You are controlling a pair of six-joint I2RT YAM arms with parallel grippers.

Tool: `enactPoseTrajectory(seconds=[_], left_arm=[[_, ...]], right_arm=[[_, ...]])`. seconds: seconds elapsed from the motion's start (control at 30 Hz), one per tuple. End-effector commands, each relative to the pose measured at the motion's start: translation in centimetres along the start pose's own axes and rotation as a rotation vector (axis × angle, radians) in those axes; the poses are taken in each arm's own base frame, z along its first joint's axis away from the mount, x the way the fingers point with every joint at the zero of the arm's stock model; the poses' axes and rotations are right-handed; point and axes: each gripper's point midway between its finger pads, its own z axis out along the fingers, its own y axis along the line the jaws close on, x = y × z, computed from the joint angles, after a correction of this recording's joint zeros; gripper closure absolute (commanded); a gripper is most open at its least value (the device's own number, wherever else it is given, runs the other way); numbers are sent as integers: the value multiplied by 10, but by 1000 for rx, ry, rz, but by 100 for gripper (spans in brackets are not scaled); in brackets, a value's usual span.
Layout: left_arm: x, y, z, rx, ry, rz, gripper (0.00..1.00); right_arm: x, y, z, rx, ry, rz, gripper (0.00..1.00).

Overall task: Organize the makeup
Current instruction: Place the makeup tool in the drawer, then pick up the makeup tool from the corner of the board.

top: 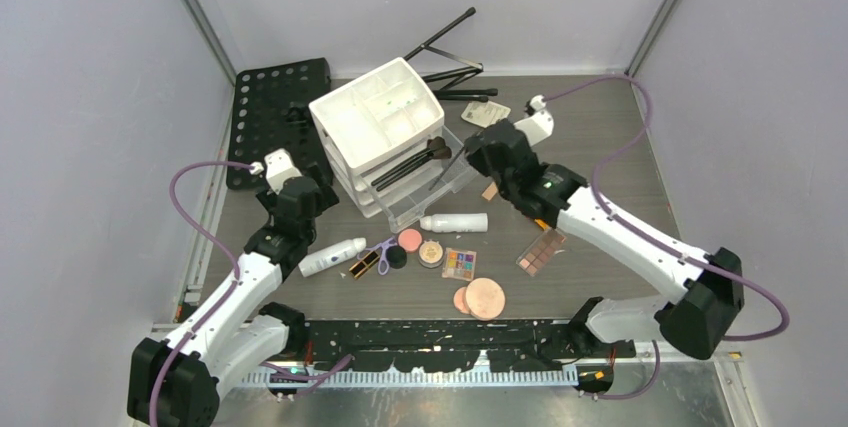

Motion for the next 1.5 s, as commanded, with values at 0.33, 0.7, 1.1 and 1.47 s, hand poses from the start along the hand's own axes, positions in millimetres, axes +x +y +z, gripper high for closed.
enactPoseTrajectory(seconds=[0.33, 0.7, 1.1, 1.47], left_arm=[[-20, -9, -2, 33, -57, -41, 13], [-20, -10, -2, 34, -58, -42, 13], [-20, -9, -2, 30, -58, -42, 13], [-19, -9, -1, 28, -56, -37, 13]], right_arm=[[51, 67, 17, -109, -59, 180, 91], [69, 72, 12, -119, 0, 173, 66], [5, 53, -32, -115, -129, -8, 60], [-17, -90, -85, 269, -47, -375, 56]])
